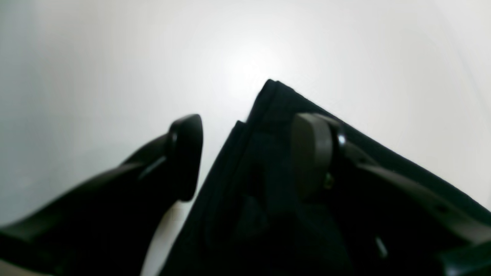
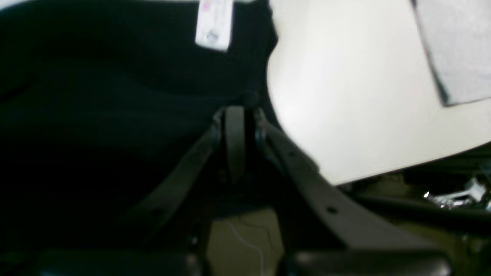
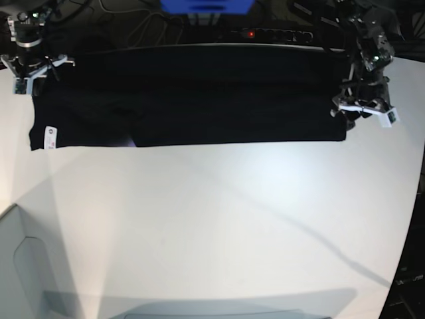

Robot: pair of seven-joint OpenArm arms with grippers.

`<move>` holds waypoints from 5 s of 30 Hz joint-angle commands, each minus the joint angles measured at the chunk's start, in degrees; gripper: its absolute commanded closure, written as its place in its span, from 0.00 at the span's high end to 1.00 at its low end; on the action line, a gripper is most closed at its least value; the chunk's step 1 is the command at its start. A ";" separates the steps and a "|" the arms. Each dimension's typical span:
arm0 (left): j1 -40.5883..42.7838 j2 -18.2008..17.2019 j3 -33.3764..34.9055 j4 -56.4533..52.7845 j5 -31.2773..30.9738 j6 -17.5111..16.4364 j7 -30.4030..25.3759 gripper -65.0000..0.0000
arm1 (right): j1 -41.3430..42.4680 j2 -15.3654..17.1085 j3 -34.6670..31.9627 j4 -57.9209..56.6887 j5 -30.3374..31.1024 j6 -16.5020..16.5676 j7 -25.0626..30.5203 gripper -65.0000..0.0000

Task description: Fold the T-shirt properly

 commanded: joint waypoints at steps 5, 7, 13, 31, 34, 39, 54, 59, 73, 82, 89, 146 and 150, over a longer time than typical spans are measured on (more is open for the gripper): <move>0.33 -0.56 -0.23 0.87 -0.37 -0.12 -0.98 0.55 | -1.35 -0.22 -0.09 0.89 0.43 0.78 1.21 0.00; 0.42 -0.56 -0.23 0.87 -0.37 -0.12 -0.98 0.55 | -1.00 -0.66 0.00 0.98 0.43 0.78 1.30 0.00; 1.21 -0.56 -0.49 0.87 -0.37 -0.12 -1.24 0.55 | 1.20 -0.66 0.09 0.89 3.77 0.78 1.30 0.00; 2.53 -0.56 -0.58 0.79 -0.37 -0.12 -1.41 0.55 | 8.93 -0.40 0.09 -0.69 4.04 0.78 0.77 0.00; 2.53 -0.56 -0.58 0.79 -0.37 -0.12 -1.33 0.55 | 9.72 -0.31 0.09 -2.10 3.86 0.78 0.69 0.02; 3.32 -0.56 -0.58 0.79 -0.37 -0.12 -1.59 0.55 | 9.99 0.57 0.09 -6.14 1.22 0.78 0.69 0.24; 4.47 -0.47 -0.58 0.96 -0.46 -0.12 -1.24 0.55 | 12.10 -2.50 5.89 -2.27 0.87 0.78 0.69 0.42; 4.47 -0.47 -0.58 0.87 -0.46 -0.12 -1.06 0.55 | 6.91 -2.50 -1.58 -2.36 0.87 0.78 0.69 0.42; 4.47 -0.03 -0.23 0.79 -0.46 -0.12 -1.06 0.64 | 7.26 -1.37 -4.92 -14.58 0.43 0.78 1.21 0.42; 4.64 -0.38 -0.14 -2.47 -0.46 -0.21 -1.24 0.65 | 8.76 -0.40 -4.48 -17.48 0.43 0.78 1.21 0.42; 4.82 -0.03 0.30 -2.47 -0.54 -0.21 -1.06 0.65 | 8.67 -0.49 -4.66 -17.48 0.43 0.78 1.21 0.42; -1.25 11.40 41.79 7.38 13.87 0.49 -1.68 0.00 | 11.48 -0.49 -9.32 -17.13 0.35 0.78 0.86 0.42; -5.20 12.54 47.51 2.90 16.78 0.58 -1.68 0.00 | 11.48 -0.40 -9.32 -17.13 0.35 0.78 0.86 0.42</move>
